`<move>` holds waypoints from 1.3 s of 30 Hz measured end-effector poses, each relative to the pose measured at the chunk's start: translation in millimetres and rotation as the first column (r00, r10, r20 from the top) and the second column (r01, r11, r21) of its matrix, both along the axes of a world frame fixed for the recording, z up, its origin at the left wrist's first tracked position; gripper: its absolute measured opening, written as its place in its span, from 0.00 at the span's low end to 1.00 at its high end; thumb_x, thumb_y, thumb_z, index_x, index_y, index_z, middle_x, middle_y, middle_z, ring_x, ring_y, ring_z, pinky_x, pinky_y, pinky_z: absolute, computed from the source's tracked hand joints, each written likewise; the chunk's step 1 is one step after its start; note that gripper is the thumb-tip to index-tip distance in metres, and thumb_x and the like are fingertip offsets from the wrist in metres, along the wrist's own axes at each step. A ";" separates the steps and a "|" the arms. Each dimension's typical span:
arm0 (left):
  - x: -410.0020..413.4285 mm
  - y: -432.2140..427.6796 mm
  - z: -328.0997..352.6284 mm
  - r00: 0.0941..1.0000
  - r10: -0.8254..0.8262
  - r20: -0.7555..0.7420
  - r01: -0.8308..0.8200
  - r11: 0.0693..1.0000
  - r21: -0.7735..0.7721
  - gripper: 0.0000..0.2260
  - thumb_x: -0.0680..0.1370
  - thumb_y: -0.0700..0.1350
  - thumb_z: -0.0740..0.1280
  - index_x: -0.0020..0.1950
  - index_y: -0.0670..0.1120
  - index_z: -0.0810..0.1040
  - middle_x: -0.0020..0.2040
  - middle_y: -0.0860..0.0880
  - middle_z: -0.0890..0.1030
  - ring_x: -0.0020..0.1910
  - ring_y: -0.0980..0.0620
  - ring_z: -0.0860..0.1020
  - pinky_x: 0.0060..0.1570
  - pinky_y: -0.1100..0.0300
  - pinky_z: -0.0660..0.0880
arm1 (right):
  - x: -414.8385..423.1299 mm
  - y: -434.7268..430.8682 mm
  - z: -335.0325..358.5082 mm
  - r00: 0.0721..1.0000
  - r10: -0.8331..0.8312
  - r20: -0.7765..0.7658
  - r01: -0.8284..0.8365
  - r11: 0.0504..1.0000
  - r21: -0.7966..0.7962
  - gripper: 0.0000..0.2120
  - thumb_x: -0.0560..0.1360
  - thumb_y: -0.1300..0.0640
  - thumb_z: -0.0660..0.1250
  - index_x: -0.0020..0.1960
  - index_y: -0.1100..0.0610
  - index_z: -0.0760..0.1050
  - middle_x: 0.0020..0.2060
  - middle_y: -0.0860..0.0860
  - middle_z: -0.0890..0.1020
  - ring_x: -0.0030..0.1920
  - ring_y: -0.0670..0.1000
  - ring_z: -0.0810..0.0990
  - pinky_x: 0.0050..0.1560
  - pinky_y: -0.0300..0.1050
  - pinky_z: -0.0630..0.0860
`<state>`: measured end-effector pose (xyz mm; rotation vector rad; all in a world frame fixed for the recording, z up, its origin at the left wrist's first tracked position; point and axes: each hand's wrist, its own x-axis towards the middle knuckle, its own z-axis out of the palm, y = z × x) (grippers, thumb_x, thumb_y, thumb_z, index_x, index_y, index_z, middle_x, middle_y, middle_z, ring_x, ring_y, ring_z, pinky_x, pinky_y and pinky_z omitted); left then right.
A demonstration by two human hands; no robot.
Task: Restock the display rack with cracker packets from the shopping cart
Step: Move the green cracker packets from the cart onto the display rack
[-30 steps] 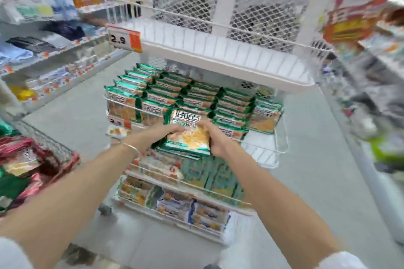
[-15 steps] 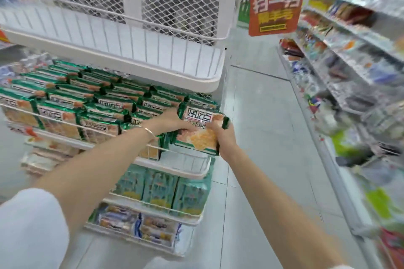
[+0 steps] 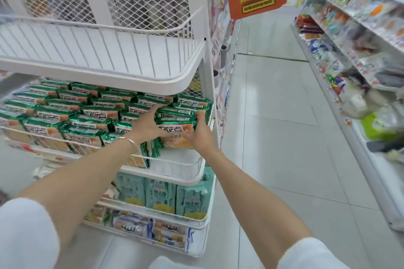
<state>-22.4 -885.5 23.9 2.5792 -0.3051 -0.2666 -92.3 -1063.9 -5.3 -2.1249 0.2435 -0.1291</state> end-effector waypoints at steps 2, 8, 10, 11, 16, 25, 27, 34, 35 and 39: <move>-0.5 -3.5 -4.2 0.989 -0.150 0.001 0.146 0.963 0.224 0.55 0.62 0.60 0.82 0.81 0.57 0.54 0.79 0.48 0.63 0.77 0.45 0.64 0.74 0.40 0.62 | 1.9 -6.4 -12.0 0.999 -0.031 -0.036 0.027 0.993 -0.118 0.41 0.71 0.60 0.73 0.78 0.52 0.55 0.64 0.49 0.78 0.63 0.55 0.78 0.61 0.49 0.74; 9.8 -15.7 -25.2 0.927 -0.352 0.125 0.236 0.811 0.535 0.53 0.65 0.70 0.74 0.82 0.55 0.51 0.82 0.50 0.54 0.82 0.49 0.47 0.77 0.40 0.47 | -2.6 -19.9 -25.7 0.991 0.133 -0.022 -0.122 0.816 -0.564 0.37 0.77 0.58 0.65 0.81 0.51 0.52 0.80 0.58 0.49 0.80 0.60 0.49 0.77 0.64 0.49; 16.7 -20.6 -27.5 0.910 -0.381 0.166 0.219 0.780 0.586 0.50 0.68 0.67 0.74 0.82 0.54 0.52 0.83 0.49 0.48 0.82 0.48 0.44 0.78 0.41 0.47 | -0.1 -21.7 -20.7 0.978 0.182 -0.101 -0.205 0.760 -0.617 0.33 0.79 0.57 0.63 0.80 0.49 0.54 0.81 0.56 0.47 0.80 0.62 0.45 0.77 0.65 0.43; 18.4 -24.5 -28.8 0.901 -0.393 0.181 0.210 0.762 0.612 0.49 0.69 0.65 0.74 0.82 0.52 0.52 0.83 0.48 0.46 0.82 0.48 0.44 0.78 0.42 0.47 | 3.4 -21.6 -18.4 0.980 0.165 -0.111 -0.197 0.753 -0.627 0.31 0.79 0.56 0.62 0.79 0.49 0.55 0.81 0.55 0.47 0.80 0.62 0.45 0.77 0.66 0.42; 21.0 -32.1 -34.8 0.883 -0.423 0.206 0.160 0.683 0.713 0.53 0.72 0.64 0.70 0.82 0.44 0.41 0.83 0.47 0.42 0.82 0.48 0.45 0.78 0.44 0.50 | 16.5 -7.7 -27.5 0.988 0.074 -0.133 -0.142 0.757 -0.638 0.32 0.80 0.50 0.62 0.79 0.52 0.52 0.81 0.55 0.42 0.79 0.63 0.39 0.75 0.69 0.38; 22.6 -33.4 -39.8 0.886 -0.420 0.197 0.166 0.684 0.711 0.56 0.70 0.66 0.72 0.82 0.50 0.36 0.82 0.50 0.39 0.82 0.49 0.46 0.77 0.44 0.56 | 36.7 -10.4 -45.3 0.985 0.066 -0.160 -0.162 0.678 -0.717 0.46 0.78 0.34 0.62 0.80 0.46 0.34 0.80 0.53 0.38 0.79 0.56 0.34 0.75 0.64 0.38; 22.9 -34.0 -39.4 0.895 -0.404 0.191 0.165 0.695 0.700 0.56 0.70 0.66 0.73 0.82 0.51 0.37 0.83 0.50 0.40 0.82 0.49 0.46 0.77 0.43 0.56 | 38.3 -8.6 -47.2 0.985 0.047 -0.166 -0.153 0.684 -0.713 0.46 0.78 0.36 0.63 0.80 0.46 0.34 0.80 0.53 0.38 0.79 0.56 0.34 0.75 0.65 0.40; 13.4 -23.2 -25.3 0.901 -0.416 0.119 0.270 0.756 0.597 0.48 0.75 0.69 0.63 0.82 0.51 0.39 0.83 0.46 0.40 0.82 0.46 0.46 0.79 0.43 0.49 | 29.6 -7.3 -18.5 0.942 0.034 -0.334 -0.276 0.645 -0.712 0.49 0.73 0.25 0.56 0.81 0.47 0.36 0.80 0.53 0.37 0.79 0.57 0.34 0.75 0.71 0.39; 8.1 -18.6 -23.5 0.908 -0.395 0.140 0.257 0.788 0.559 0.44 0.78 0.67 0.61 0.83 0.50 0.42 0.83 0.46 0.43 0.82 0.46 0.48 0.79 0.45 0.49 | 28.1 -5.9 -12.7 0.936 0.034 -0.351 -0.286 0.656 -0.698 0.48 0.73 0.25 0.55 0.81 0.47 0.37 0.80 0.53 0.38 0.79 0.58 0.35 0.75 0.70 0.38; -13.1 21.8 -18.2 0.894 -0.304 0.331 0.157 0.901 0.403 0.22 0.83 0.55 0.58 0.76 0.48 0.68 0.74 0.47 0.72 0.72 0.47 0.70 0.71 0.47 0.67 | 14.9 17.1 5.7 0.984 0.093 -0.150 -0.174 0.643 -0.746 0.34 0.82 0.36 0.49 0.82 0.52 0.47 0.81 0.58 0.46 0.80 0.58 0.42 0.78 0.61 0.39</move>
